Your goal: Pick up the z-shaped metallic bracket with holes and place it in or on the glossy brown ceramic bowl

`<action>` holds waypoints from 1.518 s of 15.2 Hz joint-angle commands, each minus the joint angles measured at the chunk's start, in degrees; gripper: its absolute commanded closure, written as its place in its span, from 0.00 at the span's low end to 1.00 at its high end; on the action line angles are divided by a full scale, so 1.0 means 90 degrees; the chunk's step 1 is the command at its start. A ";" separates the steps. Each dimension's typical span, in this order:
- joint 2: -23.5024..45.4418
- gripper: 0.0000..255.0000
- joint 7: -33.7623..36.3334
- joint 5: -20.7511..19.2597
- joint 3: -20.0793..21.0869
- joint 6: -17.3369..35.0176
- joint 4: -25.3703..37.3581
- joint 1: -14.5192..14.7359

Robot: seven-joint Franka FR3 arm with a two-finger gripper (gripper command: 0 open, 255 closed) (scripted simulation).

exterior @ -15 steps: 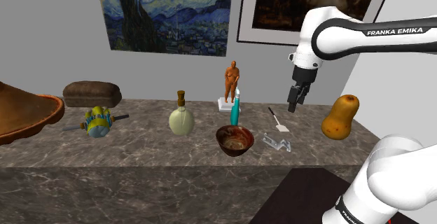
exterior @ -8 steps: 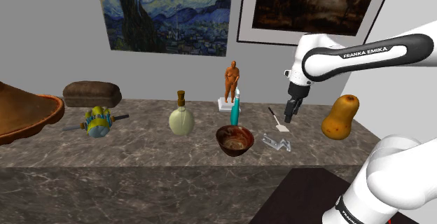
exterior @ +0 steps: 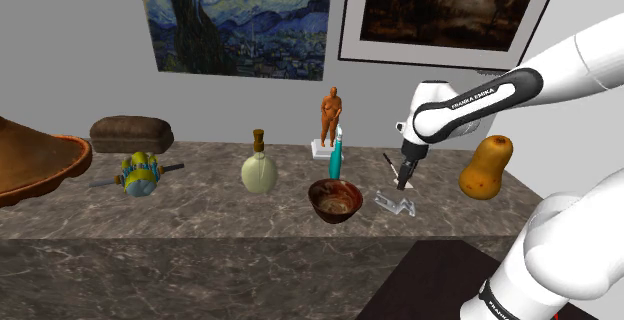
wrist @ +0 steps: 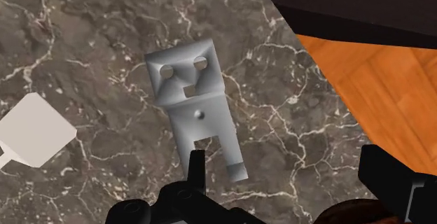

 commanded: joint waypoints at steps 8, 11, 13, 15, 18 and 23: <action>0.2604 0.00 -0.2235 0.1701 -0.0660 0.2043 0.0459 0.0392; 0.2924 0.00 -0.2502 0.2073 -0.0560 0.2315 0.0459 0.0369; 0.3141 0.00 -0.2696 0.2344 -0.0471 0.2488 0.0471 0.0339; 0.3423 0.00 -0.2959 0.2709 -0.0323 0.2701 0.0500 0.0274; 0.3422 0.00 -0.2955 0.2704 -0.0312 0.2701 0.0500 0.0262; 0.3421 0.00 -0.2954 0.2702 -0.0313 0.2700 0.0500 0.0262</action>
